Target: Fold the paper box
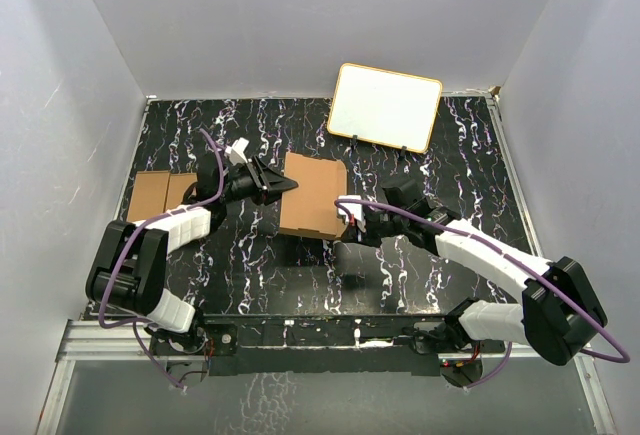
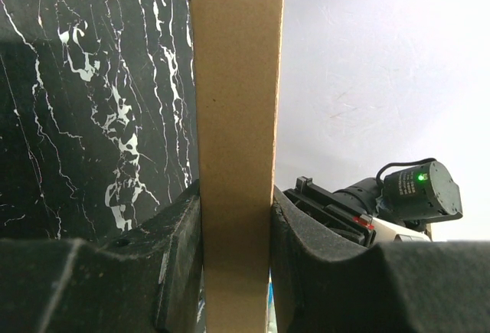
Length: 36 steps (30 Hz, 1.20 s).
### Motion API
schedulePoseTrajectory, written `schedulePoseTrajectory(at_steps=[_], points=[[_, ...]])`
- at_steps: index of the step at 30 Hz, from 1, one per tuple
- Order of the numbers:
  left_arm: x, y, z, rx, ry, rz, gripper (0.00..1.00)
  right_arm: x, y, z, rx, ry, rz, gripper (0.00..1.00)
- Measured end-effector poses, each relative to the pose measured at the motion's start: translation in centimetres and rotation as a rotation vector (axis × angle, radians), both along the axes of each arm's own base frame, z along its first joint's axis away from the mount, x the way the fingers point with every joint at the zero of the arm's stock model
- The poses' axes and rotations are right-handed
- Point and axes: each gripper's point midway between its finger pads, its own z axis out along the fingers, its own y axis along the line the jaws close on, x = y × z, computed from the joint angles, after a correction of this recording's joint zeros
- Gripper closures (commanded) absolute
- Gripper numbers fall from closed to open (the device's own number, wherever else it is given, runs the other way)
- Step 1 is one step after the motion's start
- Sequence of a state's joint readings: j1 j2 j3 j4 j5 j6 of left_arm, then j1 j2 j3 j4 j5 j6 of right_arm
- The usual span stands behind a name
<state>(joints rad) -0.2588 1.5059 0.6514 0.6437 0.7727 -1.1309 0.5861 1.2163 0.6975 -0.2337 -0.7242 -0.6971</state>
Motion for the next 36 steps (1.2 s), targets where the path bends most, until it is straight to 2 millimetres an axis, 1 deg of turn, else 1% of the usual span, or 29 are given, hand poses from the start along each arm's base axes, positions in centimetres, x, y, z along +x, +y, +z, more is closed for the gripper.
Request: schedulePoseTrajectory(at_steps=[4,12,24,30,36], points=[[0.0,0.0,-0.1,0.014,-0.006,-0.008,1.0,0.1,0.0,0.0,0.002,0.01,-0.011,0.92],[-0.1,0.1,-0.9,0.047,0.004,-0.018,1.0,0.4,0.0,-1.1,-0.02,0.052,-0.045,0.92],[0.3,0.3,-1.3,0.081,0.004,0.0,1.0,1.2,0.3,-1.8,-0.054,0.082,-0.077,0.92],[0.3,-0.1,-1.7,0.117,0.0,-0.003,1.0,1.1,0.2,-2.5,-0.076,0.106,-0.087,0.92],[0.3,-0.9,-2.0,0.19,-0.023,-0.021,1.0,1.1,0.0,-3.4,-0.111,0.15,-0.101,0.92]])
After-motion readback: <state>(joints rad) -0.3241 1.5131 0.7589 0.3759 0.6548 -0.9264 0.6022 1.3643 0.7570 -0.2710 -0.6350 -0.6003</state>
